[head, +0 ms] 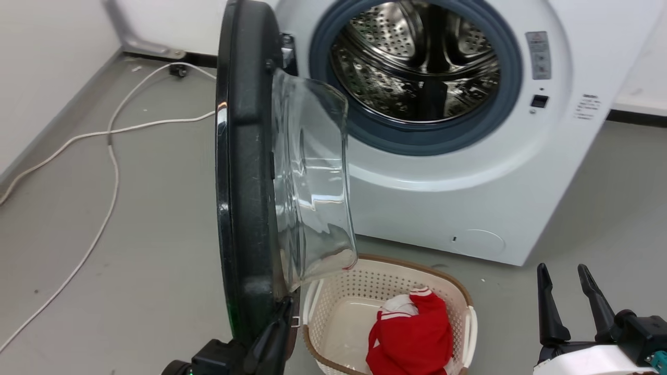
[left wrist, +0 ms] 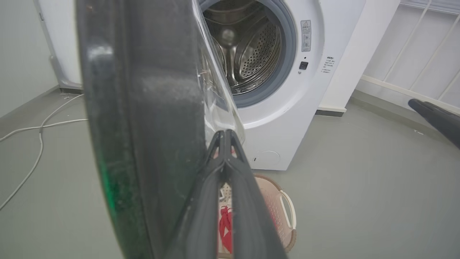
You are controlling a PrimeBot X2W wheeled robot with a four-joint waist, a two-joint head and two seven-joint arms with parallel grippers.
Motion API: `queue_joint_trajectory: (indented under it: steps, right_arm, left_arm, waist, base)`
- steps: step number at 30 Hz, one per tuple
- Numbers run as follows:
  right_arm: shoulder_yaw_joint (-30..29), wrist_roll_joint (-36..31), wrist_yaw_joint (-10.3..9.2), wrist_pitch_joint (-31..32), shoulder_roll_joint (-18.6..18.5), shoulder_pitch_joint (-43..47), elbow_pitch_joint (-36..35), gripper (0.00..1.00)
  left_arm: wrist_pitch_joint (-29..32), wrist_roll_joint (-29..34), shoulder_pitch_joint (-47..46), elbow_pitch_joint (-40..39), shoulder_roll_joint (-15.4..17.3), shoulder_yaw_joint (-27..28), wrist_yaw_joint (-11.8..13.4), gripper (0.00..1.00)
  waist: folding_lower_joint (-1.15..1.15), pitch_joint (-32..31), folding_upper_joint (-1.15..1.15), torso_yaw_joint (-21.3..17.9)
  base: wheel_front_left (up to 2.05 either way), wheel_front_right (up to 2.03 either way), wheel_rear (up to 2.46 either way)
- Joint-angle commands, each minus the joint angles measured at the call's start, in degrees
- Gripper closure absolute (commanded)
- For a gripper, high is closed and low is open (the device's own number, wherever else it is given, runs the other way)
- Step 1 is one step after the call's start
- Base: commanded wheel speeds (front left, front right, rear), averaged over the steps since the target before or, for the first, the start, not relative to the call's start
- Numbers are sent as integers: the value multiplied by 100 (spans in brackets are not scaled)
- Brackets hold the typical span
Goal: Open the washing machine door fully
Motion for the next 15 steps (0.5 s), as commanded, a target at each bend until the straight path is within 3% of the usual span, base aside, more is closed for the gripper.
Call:
queue_joint_trajectory:
  steps: [1, 7, 15]
  right_arm:
    - [1, 21, -3, -24, 11, -9, -2, 0]
    - [67, 33, -4, -24, 11, -57, 18, 0]
    - [122, 8, -4, 24, 10, -92, -1, 0]
  left_arm:
    - [-1, -7, 51, -13, 63, 103, 70, 100]
    - [-106, -109, 67, 0, 202, 462, 221, 100]
    - [-465, -458, -380, 454, 484, 1280, 271, 100]
  waist:
    - [0, -17, 0, 205]
    - [0, -29, 0, 548]
    - [0, 47, 0, 632]
  base:
    - [0, 0, 0]
    - [0, 0, 0]
    - [0, 0, 0]
